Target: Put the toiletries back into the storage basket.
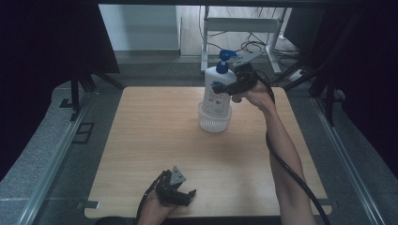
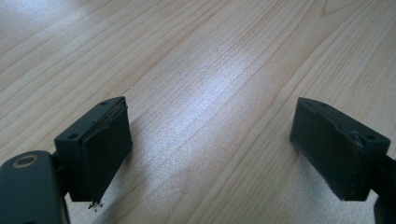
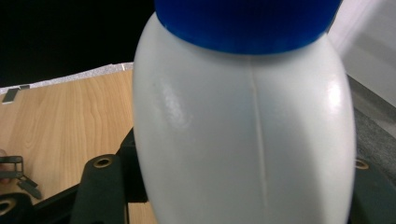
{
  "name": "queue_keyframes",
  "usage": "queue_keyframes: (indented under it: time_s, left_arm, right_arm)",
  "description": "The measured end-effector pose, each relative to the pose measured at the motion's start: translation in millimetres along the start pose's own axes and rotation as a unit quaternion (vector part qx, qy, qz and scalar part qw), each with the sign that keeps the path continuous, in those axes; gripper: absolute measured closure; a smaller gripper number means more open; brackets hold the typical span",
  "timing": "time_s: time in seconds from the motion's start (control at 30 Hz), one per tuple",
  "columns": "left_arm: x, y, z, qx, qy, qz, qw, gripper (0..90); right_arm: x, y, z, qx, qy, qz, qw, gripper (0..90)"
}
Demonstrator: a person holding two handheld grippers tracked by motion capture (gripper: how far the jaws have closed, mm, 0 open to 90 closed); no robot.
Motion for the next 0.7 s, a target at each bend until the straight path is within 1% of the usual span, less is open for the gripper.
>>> queue_keyframes:
  time_s: [0.3,0.5,0.7]
  left_arm:
    - [0.0,0.0,0.0,0.0,0.0,0.0,1.0,12.0]
    - [0.0,0.0,0.0,0.0,0.0,0.0,1.0,12.0]
    - [0.0,-0.1,-0.1,0.0,0.0,0.0,1.0,12.0]
  right_arm:
    - [9.6,-10.2,8.0,0.006,0.002,0.007,1.0,38.5]
    - [15.5,-11.5,15.9,0.003,0.004,0.007,1.0,38.5]
    - [25.9,-12.7,24.2,0.001,0.011,0.01,0.9999,38.5]
Point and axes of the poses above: each handheld gripper's, and its own axes: z roughly forward along the jaws, x roughly out of its underside, y roughly to its left, the point moved 5 cm from there along z, roughly forward along the jaws, and after that the axes turned 2 degrees about z, right-handed, at the moved point
